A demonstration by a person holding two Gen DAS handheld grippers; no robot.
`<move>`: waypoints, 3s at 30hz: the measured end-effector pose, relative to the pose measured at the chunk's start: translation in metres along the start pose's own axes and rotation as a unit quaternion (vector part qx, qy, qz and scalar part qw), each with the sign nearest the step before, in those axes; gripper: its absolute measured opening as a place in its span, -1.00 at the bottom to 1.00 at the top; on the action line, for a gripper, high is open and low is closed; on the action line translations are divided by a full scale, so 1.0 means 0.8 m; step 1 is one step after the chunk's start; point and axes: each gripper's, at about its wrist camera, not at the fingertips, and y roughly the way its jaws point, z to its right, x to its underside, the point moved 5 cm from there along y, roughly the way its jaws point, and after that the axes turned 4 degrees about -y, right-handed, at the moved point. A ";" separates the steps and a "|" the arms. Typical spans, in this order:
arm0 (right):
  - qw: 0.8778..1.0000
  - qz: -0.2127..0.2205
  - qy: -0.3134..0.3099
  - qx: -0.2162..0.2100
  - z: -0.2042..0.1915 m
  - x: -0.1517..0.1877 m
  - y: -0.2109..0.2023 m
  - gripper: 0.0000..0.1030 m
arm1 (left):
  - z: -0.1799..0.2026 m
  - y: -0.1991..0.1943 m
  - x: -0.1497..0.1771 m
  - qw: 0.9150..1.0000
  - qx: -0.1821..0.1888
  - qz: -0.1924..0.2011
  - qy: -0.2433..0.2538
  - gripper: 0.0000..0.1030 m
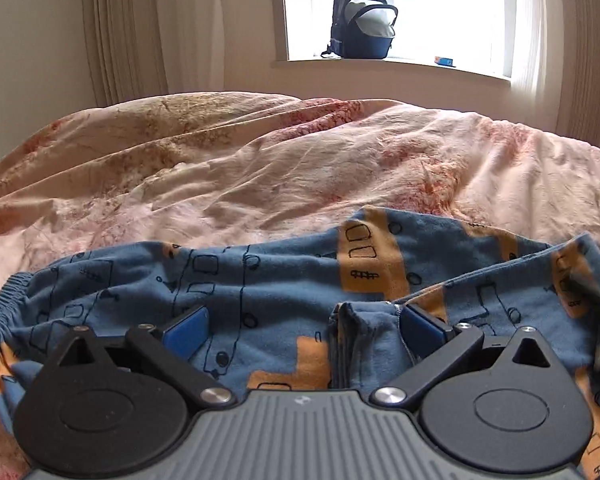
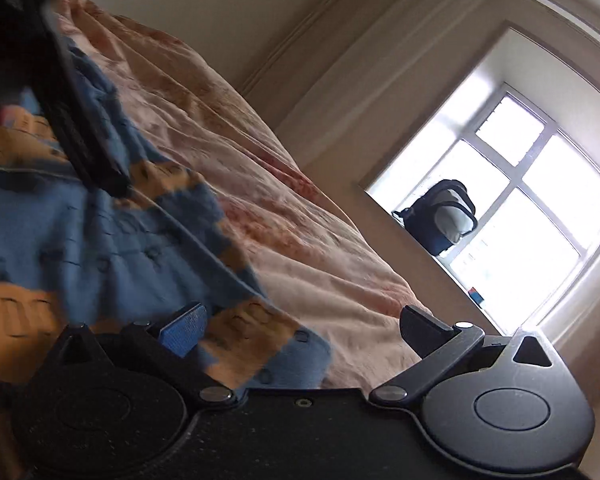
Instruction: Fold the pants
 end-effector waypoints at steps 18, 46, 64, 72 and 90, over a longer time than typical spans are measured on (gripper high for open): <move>0.991 -0.075 0.039 0.107 0.025 0.011 -0.038 0.98 | -0.057 -0.042 -0.020 0.995 0.036 0.020 -0.094 0.99; 0.992 -0.024 0.062 -0.106 -0.079 -0.052 -0.050 0.99 | -0.190 -0.118 0.042 0.984 -0.015 -0.035 -0.172 0.99; 0.974 -0.100 0.119 -0.163 -0.042 -0.106 0.027 0.99 | -0.229 -0.100 0.057 0.968 0.011 -0.029 -0.250 1.00; 0.913 -0.141 0.022 -0.383 -0.067 -0.232 0.093 0.98 | -0.265 -0.099 0.058 0.951 0.043 -0.011 -0.307 0.99; 0.825 -0.097 0.040 -0.555 -0.194 -0.304 0.160 -0.78 | -0.285 -0.092 0.064 0.931 0.107 0.014 -0.349 0.94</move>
